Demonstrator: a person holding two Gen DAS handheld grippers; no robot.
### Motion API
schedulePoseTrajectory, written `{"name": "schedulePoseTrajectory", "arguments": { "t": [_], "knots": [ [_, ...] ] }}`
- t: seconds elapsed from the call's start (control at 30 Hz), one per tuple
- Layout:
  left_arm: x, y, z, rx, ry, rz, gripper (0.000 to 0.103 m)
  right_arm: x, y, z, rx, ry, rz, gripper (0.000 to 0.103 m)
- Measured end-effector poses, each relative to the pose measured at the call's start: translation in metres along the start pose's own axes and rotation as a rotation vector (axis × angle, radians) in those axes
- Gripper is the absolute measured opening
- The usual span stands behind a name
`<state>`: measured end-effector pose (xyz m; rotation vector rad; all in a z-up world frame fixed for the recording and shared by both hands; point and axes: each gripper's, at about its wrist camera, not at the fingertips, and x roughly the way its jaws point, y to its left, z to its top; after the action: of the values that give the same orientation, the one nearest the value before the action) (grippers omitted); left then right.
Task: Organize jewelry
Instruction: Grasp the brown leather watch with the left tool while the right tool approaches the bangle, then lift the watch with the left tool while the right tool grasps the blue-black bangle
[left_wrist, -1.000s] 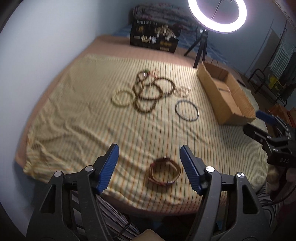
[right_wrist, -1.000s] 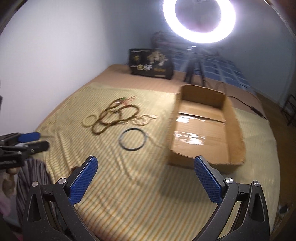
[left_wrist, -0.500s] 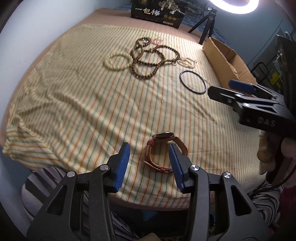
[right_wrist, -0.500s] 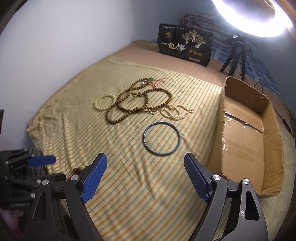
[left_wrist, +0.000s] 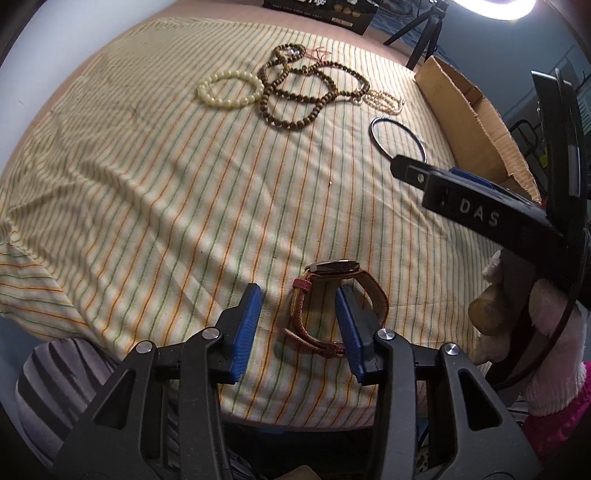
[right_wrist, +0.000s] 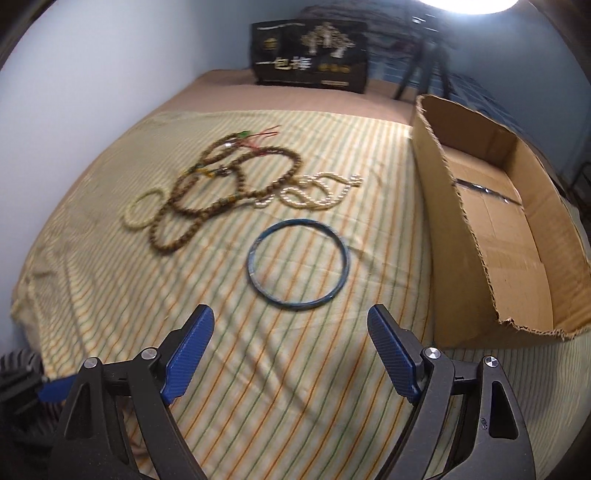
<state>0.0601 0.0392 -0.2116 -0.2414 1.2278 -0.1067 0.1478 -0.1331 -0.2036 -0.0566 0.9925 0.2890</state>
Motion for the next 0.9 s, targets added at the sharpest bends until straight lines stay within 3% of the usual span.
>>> {"name": "schedulePoseTrajectory", "arguments": {
  "t": [0.27, 0.43, 0.6, 0.9],
  "knots": [
    [0.013, -0.002, 0.006, 0.007, 0.009, 0.0, 0.038, 0.019, -0.002, 0.005, 0.042, 0.017, -0.045, 0.086],
    [0.016, -0.006, 0.01, 0.026, -0.009, 0.008, 0.021, 0.027, 0.002, 0.009, 0.035, 0.012, -0.074, 0.086],
    [0.019, -0.006, 0.016, 0.024, -0.029, 0.007, 0.013, 0.034, 0.004, 0.013, 0.018, 0.01, -0.097, 0.086],
    [0.025, -0.005, 0.028, 0.023, -0.056, 0.009, 0.01, 0.044, 0.004, 0.025, 0.012, 0.0, -0.111, 0.086]
  ]
}}
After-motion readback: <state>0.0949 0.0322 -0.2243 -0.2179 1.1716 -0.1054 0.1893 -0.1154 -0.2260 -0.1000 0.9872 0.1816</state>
